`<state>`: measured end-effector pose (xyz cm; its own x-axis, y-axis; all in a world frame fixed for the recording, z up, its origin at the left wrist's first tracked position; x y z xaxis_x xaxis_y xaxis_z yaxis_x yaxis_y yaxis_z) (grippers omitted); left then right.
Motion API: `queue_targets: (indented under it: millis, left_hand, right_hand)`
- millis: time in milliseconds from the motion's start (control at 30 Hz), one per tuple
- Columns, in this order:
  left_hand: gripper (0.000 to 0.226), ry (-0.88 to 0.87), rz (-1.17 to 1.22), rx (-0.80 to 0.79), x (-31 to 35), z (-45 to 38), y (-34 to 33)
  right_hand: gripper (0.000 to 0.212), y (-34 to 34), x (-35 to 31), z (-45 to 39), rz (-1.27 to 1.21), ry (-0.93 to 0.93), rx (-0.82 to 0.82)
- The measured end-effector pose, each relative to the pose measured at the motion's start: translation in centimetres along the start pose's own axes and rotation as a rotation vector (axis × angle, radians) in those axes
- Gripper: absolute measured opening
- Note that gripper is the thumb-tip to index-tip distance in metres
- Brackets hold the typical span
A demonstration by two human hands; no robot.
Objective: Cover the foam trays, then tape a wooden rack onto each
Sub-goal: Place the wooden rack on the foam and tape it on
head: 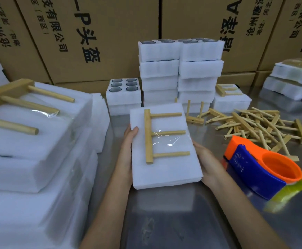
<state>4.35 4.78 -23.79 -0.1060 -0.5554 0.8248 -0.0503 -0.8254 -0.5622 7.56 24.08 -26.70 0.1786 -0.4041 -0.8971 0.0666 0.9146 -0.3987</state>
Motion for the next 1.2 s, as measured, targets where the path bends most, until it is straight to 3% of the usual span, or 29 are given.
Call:
queue_targets:
  millis: [133, 300, 500, 633, 733, 900, 967, 1067, 1200]
  left_hand:
    - [0.052, 0.057, -0.009, -0.014, -0.6, -0.1, 0.3]
    - [0.047, 0.047, 0.013, -0.037, -0.6, 0.1, 0.1]
    - [0.049, 0.057, 0.022, -0.051, -0.7, 0.6, -0.2]
    - [0.061, 0.018, 0.033, -0.057, -0.1, 0.9, -0.2]
    - [0.046, -0.051, -0.006, -0.096, 0.5, 1.1, -0.6]
    - [0.047, -0.071, -0.078, -0.097, 0.4, 0.9, -0.7]
    - [0.052, -0.068, -0.073, -0.088, 0.2, 0.9, -0.4]
    - [0.052, 0.004, 0.001, -0.135, -0.5, 1.0, -0.7]
    - [0.043, 0.069, 0.199, -0.118, -1.3, 0.9, 0.1]
  right_hand:
    - [0.038, -0.6, 0.7, -0.7, -0.071, -0.045, -0.097]
    - [0.028, -0.5, 1.2, -0.4, -0.071, -0.097, -0.110]
    - [0.044, 0.8, 0.8, 0.3, -0.015, -0.075, -0.016]
    - [0.029, 1.1, -0.5, 1.0, 0.033, 0.025, 0.066]
    - [0.020, 1.2, -0.8, 1.8, 0.089, 0.045, 0.116]
    - [0.016, 1.9, -0.9, 2.5, 0.140, 0.055, 0.229]
    - [0.024, 2.4, -0.9, 2.5, 0.141, 0.058, 0.279]
    - [0.042, 1.7, -0.5, 2.1, 0.150, -0.005, 0.220]
    - [0.035, 0.8, -0.4, 2.2, 0.152, 0.009, 0.087]
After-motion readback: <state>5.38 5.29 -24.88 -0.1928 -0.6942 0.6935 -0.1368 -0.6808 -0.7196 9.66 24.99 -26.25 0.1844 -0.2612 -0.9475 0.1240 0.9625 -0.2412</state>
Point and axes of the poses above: each hand's wrist, its own z-axis away from the middle knuckle, its own y-axis out of the back of the hand, x = y × z, the point moved 10 cm from there along -z, towards the middle knuckle, and after that the axes turned 3 degrees about z, right-handed, at the moved point
